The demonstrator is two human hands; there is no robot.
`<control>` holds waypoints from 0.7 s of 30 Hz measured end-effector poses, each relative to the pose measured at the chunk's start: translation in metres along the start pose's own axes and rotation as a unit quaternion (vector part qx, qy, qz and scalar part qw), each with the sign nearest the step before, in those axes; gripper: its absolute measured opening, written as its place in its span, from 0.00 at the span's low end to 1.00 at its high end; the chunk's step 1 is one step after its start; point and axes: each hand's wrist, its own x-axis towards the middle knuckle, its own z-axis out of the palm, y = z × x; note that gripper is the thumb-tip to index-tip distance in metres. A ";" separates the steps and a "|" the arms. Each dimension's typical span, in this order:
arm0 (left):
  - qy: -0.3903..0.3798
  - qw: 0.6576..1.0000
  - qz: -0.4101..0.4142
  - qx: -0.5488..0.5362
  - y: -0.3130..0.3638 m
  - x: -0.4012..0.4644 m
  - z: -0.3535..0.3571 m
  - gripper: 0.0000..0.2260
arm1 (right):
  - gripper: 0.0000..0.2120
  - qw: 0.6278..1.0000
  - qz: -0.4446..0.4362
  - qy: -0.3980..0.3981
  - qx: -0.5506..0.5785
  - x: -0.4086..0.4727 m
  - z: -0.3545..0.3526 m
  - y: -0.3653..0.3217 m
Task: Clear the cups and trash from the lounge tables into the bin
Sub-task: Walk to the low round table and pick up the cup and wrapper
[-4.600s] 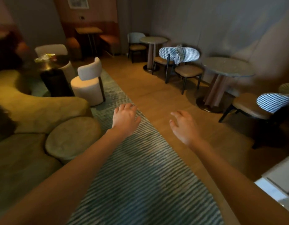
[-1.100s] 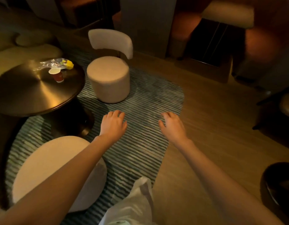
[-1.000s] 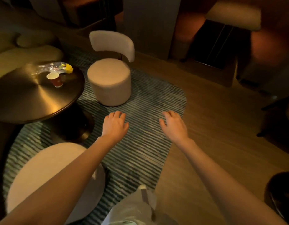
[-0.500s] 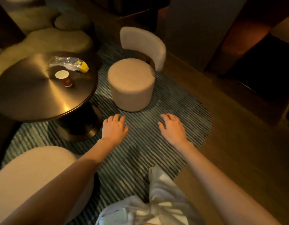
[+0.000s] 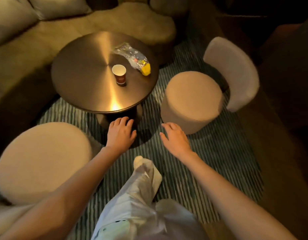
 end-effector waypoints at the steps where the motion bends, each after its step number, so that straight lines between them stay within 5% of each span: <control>1: -0.002 1.000 -0.011 0.002 -0.007 0.015 -0.001 0.21 | 0.22 1.000 -0.008 0.005 0.002 0.021 -0.001 -0.002; 14: -0.005 0.984 -0.173 -0.034 -0.092 0.131 -0.021 0.20 | 0.24 0.991 -0.122 -0.025 0.049 0.241 -0.022 -0.045; 21: 0.010 0.955 -0.291 -0.057 -0.109 0.189 -0.019 0.18 | 0.35 0.974 -0.176 -0.111 0.083 0.360 -0.024 -0.058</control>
